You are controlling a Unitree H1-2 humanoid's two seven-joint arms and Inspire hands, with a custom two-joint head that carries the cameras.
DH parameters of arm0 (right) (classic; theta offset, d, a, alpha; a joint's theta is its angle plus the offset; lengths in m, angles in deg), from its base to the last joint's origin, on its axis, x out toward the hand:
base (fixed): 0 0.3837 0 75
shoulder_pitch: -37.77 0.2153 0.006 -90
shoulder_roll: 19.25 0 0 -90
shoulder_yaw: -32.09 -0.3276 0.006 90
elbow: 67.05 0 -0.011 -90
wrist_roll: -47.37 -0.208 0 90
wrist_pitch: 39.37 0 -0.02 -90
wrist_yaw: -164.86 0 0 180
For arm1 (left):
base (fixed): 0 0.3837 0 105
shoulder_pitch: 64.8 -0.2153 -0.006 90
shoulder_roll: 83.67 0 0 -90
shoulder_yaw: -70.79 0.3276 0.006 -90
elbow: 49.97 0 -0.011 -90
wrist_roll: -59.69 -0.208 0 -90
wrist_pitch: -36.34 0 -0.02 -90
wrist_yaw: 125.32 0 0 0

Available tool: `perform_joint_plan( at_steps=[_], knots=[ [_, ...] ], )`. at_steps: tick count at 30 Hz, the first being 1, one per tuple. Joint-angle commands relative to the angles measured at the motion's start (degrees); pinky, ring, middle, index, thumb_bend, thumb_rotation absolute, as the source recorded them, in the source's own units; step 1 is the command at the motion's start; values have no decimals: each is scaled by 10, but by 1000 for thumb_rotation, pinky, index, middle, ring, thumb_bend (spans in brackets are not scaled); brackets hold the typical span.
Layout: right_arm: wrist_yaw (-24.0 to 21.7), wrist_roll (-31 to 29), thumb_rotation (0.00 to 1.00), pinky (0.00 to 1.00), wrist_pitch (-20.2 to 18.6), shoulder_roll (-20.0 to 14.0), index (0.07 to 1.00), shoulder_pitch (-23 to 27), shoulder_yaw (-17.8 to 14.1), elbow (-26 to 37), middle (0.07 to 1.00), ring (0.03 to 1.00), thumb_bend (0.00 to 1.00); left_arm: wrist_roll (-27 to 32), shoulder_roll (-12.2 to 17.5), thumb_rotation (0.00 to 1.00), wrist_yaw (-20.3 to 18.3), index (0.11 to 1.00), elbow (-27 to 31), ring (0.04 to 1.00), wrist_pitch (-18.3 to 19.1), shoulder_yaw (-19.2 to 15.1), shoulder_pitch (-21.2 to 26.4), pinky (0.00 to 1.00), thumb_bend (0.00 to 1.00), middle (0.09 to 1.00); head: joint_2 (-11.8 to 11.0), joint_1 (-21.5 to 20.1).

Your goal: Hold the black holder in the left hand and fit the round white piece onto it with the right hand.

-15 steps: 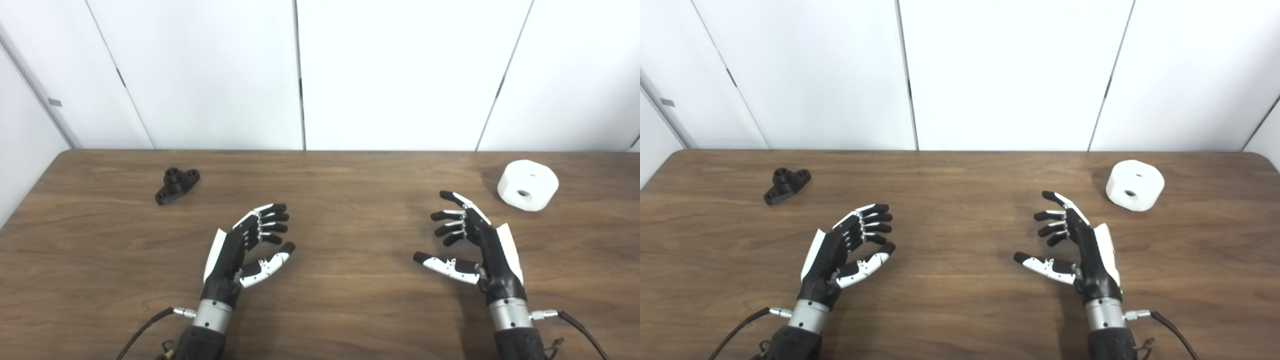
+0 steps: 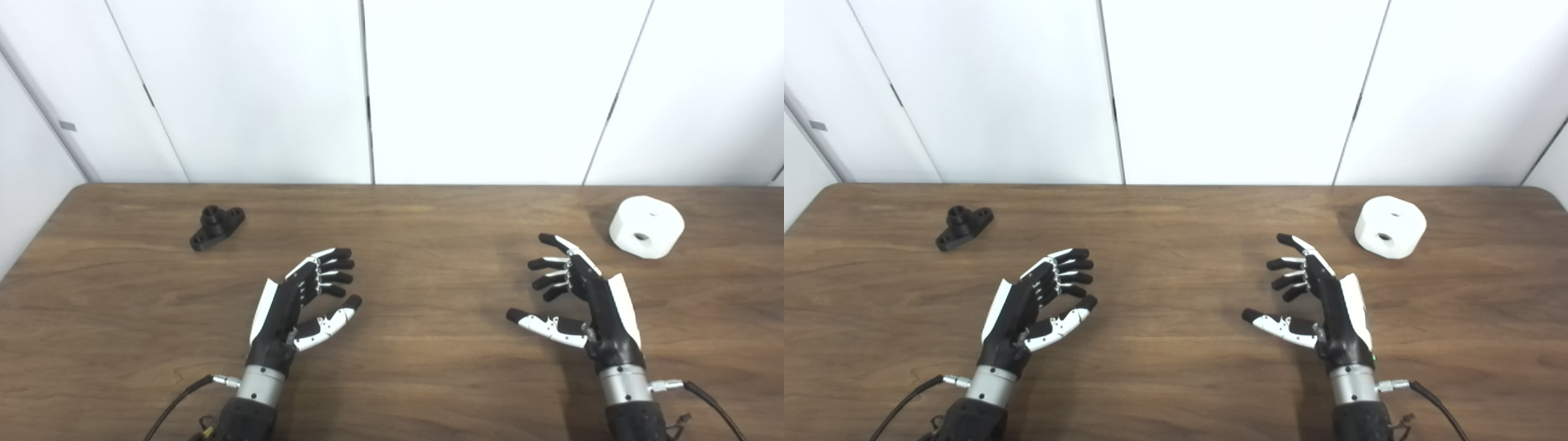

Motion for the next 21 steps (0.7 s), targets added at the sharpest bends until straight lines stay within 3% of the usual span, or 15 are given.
perform_joint_plan(
  at_steps=[1,2,5,7,12,16,21],
  knots=[
    [8,-1,0,441,21,-4,811,13,-2,14,655,553,619,3,-1,0,4,757,1,687,-19,1,9,605,490,739,-1,9],
    [8,-1,0,441,21,-4,810,13,-2,14,655,554,620,2,-1,0,5,756,0,685,-19,1,10,599,489,738,-1,9],
    [8,-5,0,441,28,-10,809,14,-5,8,654,555,621,7,-3,0,1,759,-8,688,-25,4,12,599,485,744,-10,64],
    [5,-13,0,440,40,-19,809,13,-9,3,648,550,614,8,-10,0,0,765,-11,694,-18,9,11,604,498,752,-27,121],
    [2,-34,0,444,56,-35,820,12,-17,-11,654,551,598,-6,-25,0,9,762,-34,705,-29,19,15,607,515,754,-53,199],
    [-9,-38,0,464,21,-37,831,7,-21,15,669,566,573,-19,-32,0,17,764,-60,711,-49,27,22,603,508,756,-61,221],
    [-9,-33,0,457,8,-40,829,4,-24,24,671,572,567,-45,-41,0,36,755,-68,706,-48,28,26,585,504,771,-65,233]
  ],
)
